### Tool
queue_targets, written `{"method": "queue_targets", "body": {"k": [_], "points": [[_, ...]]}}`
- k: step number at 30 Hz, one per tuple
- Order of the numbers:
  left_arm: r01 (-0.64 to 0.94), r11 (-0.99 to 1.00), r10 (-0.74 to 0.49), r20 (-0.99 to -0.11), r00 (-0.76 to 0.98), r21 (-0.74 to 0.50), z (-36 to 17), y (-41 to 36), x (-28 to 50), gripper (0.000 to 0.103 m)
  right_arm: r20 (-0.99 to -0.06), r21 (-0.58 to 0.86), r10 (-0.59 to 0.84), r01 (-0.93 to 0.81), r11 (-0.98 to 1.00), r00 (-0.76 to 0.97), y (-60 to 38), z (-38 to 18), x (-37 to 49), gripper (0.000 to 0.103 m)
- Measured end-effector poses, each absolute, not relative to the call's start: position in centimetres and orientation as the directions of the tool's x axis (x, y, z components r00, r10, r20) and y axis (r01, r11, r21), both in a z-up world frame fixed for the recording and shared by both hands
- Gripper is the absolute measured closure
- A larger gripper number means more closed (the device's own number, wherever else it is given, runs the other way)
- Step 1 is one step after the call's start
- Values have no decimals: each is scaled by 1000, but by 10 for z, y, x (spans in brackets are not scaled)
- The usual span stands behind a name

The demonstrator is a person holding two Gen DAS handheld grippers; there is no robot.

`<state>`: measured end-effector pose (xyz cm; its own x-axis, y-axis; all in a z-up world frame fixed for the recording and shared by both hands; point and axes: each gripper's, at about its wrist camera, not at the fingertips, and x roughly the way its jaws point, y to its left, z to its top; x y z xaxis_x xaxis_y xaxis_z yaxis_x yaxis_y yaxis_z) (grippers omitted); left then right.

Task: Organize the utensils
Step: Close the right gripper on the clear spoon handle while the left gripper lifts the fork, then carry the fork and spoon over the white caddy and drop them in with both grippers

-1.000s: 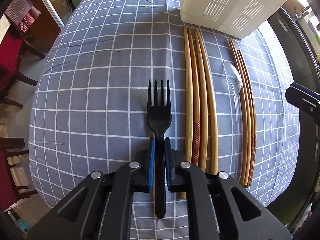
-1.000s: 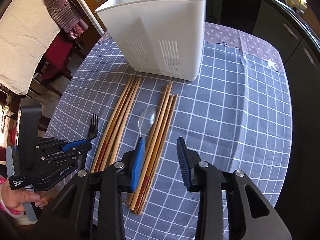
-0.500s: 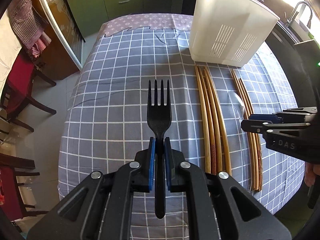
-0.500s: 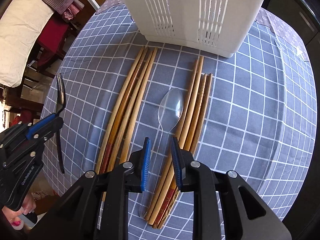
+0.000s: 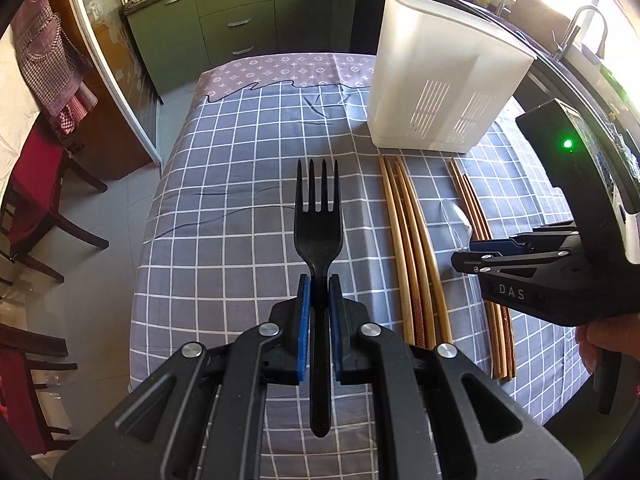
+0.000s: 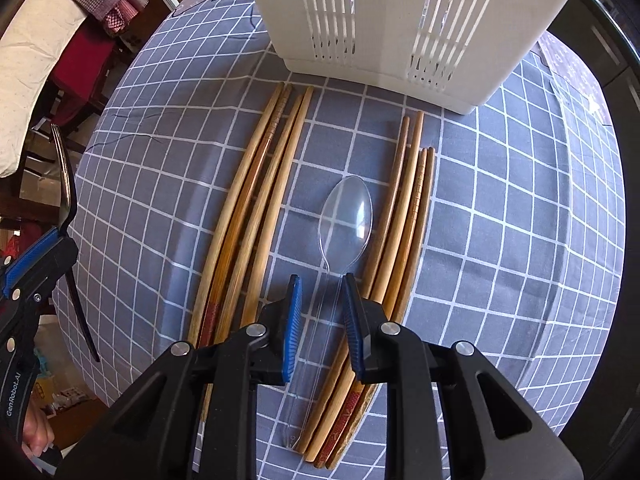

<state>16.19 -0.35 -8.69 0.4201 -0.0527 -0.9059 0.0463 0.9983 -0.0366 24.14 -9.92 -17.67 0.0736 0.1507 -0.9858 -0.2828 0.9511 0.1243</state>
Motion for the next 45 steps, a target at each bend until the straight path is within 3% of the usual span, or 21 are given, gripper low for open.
{"method": "queue_targets", "body": {"k": [1, 5, 11, 19, 26, 35, 45], "points": [[49, 998, -57, -905, 422, -40, -86, -4, 161, 94, -987, 106, 136, -285, 953, 87, -98, -177, 241, 91], [62, 997, -69, -898, 436, -46, -80, -12, 162, 94, -980, 132, 169, -294, 947, 105, -96, -178, 241, 93], [95, 993, -115, -839, 532, -76, -31, -26, 172, 94, -914, 315, 372, -293, 903, 161, -120, -158, 236, 94], [145, 982, -190, -606, 772, -123, 62, -49, 214, 94, -771, 381, 501, -347, 857, 392, -167, -81, 212, 94], [188, 975, -220, -388, 895, -118, 93, -77, 261, 94, -654, 399, 552, -383, 833, 518, -204, -34, 193, 94], [148, 982, -184, -409, 894, -117, 42, -88, 301, 94, -571, 403, 567, -399, 824, 594, -246, -2, 180, 94], [153, 988, -143, -556, 819, -28, 12, -89, 287, 93, -500, 371, 527, -380, 847, 687, -257, 28, 199, 94]]}}
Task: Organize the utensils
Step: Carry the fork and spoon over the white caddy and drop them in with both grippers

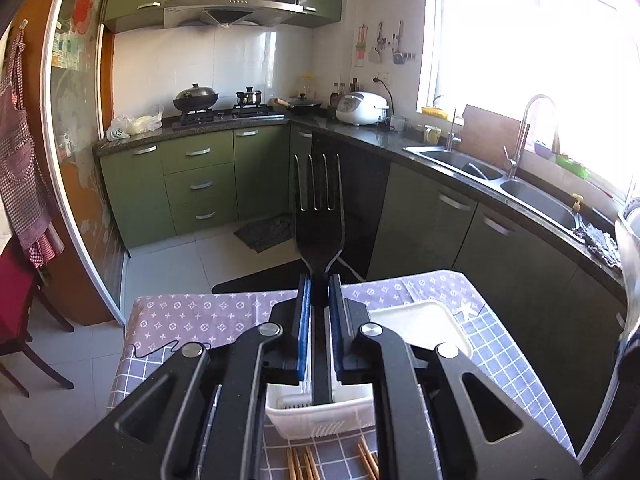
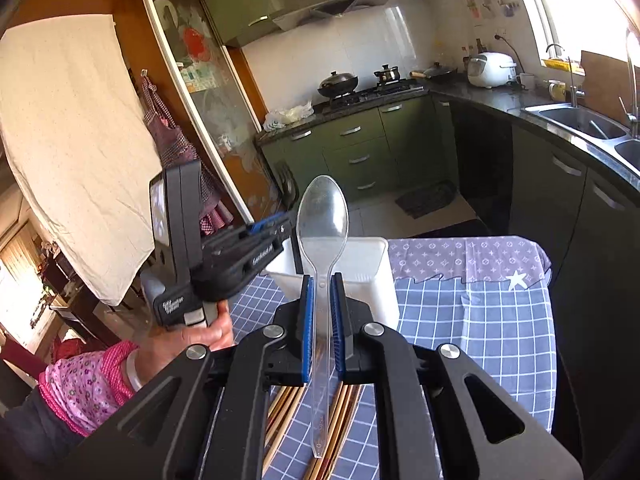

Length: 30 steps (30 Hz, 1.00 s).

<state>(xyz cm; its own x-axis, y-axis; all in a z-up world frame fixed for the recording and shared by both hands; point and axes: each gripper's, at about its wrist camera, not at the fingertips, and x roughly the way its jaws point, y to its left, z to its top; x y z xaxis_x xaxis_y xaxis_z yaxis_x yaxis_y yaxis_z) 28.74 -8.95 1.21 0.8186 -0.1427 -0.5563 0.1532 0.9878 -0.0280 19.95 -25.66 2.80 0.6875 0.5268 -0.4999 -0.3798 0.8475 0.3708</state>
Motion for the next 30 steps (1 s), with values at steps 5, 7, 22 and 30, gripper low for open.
{"method": "queue_targets", "body": {"k": [5, 7, 22, 30], "points": [[153, 988, -126, -609, 783, -8, 11, -84, 282, 93, -456, 347, 490, -358, 867, 743, -252, 54, 220, 94], [164, 987, -127, -628, 768, 0, 11, -82, 279, 92, -436, 345, 475, -346, 873, 764, -249, 64, 232, 94], [209, 978, -166, -656, 736, -13, 17, -59, 244, 74, -405, 276, 309, -207, 938, 860, -203, 55, 338, 94], [235, 972, -183, -684, 706, -17, 12, -56, 229, 74, -412, 194, 284, -221, 956, 866, -193, 13, 328, 93]]}}
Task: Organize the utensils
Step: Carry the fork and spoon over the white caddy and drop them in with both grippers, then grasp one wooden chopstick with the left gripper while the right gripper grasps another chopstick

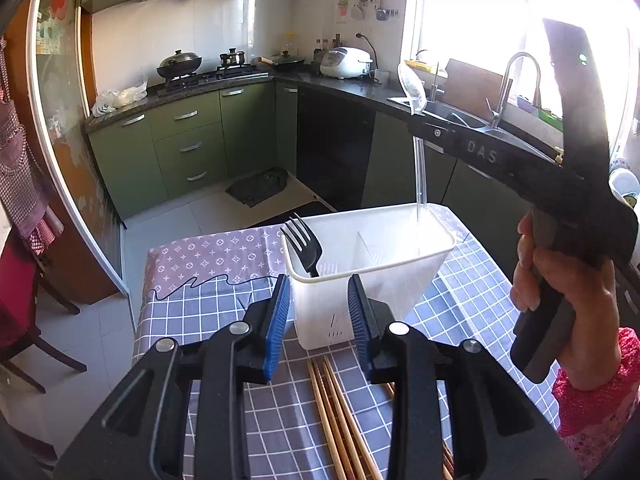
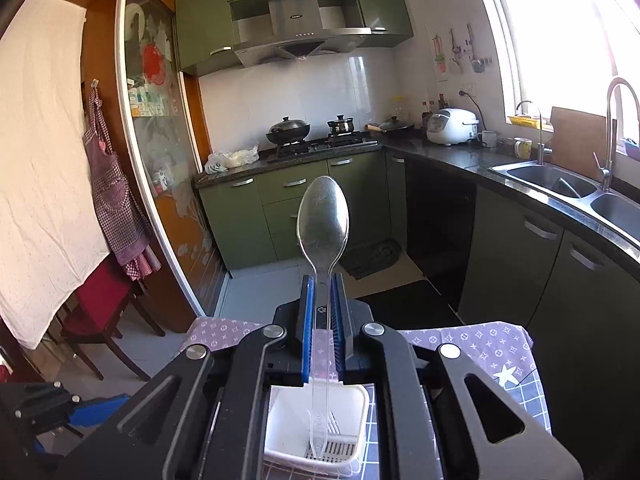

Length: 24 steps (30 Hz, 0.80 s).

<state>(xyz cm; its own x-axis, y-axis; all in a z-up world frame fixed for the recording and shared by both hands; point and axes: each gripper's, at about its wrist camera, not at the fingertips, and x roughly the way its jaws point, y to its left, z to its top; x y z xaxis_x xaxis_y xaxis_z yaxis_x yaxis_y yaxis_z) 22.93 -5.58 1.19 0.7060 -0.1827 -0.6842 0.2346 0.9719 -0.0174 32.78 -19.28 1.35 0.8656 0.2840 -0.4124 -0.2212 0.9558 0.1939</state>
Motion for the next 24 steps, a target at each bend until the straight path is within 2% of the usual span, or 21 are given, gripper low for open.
{"method": "queue_targets", "body": {"k": [5, 15, 16, 17, 18, 24], "points": [[238, 971, -177, -697, 695, -9, 7, -56, 225, 74, -399, 137, 271, -236, 962, 876, -196, -1, 285, 94], [254, 967, -153, -764, 627, 15, -11, -57, 204, 73, -526, 114, 275, -253, 961, 805, -196, -40, 266, 93], [252, 968, -149, -775, 615, 13, -12, -55, 203, 73, -531, 127, 287, -260, 957, 797, -197, -42, 265, 84], [251, 968, -151, -784, 602, 7, -13, -54, 203, 73, -535, 131, 290, -262, 956, 794, -198, -44, 264, 71], [252, 968, -152, -791, 592, 3, -15, -52, 203, 71, -534, 131, 288, -259, 957, 795, -198, -44, 262, 68], [264, 964, -115, -830, 546, 40, -29, -54, 200, 67, -527, 146, 289, -249, 957, 800, -207, -33, 242, 67]]}}
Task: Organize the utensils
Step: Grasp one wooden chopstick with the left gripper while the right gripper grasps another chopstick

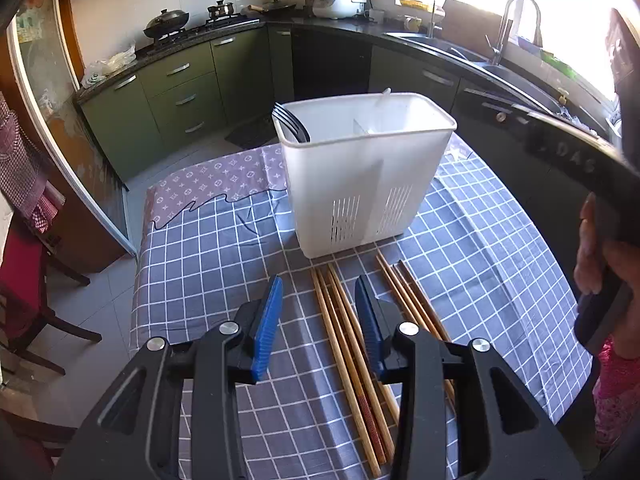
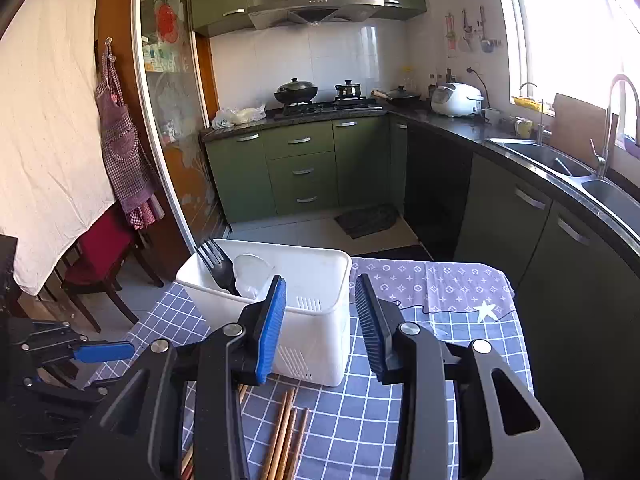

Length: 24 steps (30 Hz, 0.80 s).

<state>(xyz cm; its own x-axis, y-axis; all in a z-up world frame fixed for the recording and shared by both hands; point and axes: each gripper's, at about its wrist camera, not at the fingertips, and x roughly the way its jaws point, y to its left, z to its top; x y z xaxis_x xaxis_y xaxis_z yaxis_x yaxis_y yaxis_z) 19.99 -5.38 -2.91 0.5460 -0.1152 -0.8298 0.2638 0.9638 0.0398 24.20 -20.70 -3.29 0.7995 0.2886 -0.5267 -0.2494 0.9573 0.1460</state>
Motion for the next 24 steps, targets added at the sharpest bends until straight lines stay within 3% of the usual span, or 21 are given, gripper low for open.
{"method": "queue_targets", "body": {"k": [6, 10, 16, 24], "points": [[244, 969, -63, -910, 409, 42, -71, -53, 212, 67, -593, 165, 319, -276, 947, 739, -229, -36, 213, 63], [198, 980, -87, -950, 300, -27, -101, -47, 223, 78, -650, 107, 268, -264, 959, 711, -240, -53, 203, 63], [134, 989, -98, -969, 228, -68, -127, -45, 235, 87, -699, 130, 264, -245, 961, 664, -253, -78, 205, 63], [131, 990, -87, -973, 214, -60, -135, -50, 240, 89, -725, 141, 277, -258, 956, 631, -250, -93, 209, 63]]}}
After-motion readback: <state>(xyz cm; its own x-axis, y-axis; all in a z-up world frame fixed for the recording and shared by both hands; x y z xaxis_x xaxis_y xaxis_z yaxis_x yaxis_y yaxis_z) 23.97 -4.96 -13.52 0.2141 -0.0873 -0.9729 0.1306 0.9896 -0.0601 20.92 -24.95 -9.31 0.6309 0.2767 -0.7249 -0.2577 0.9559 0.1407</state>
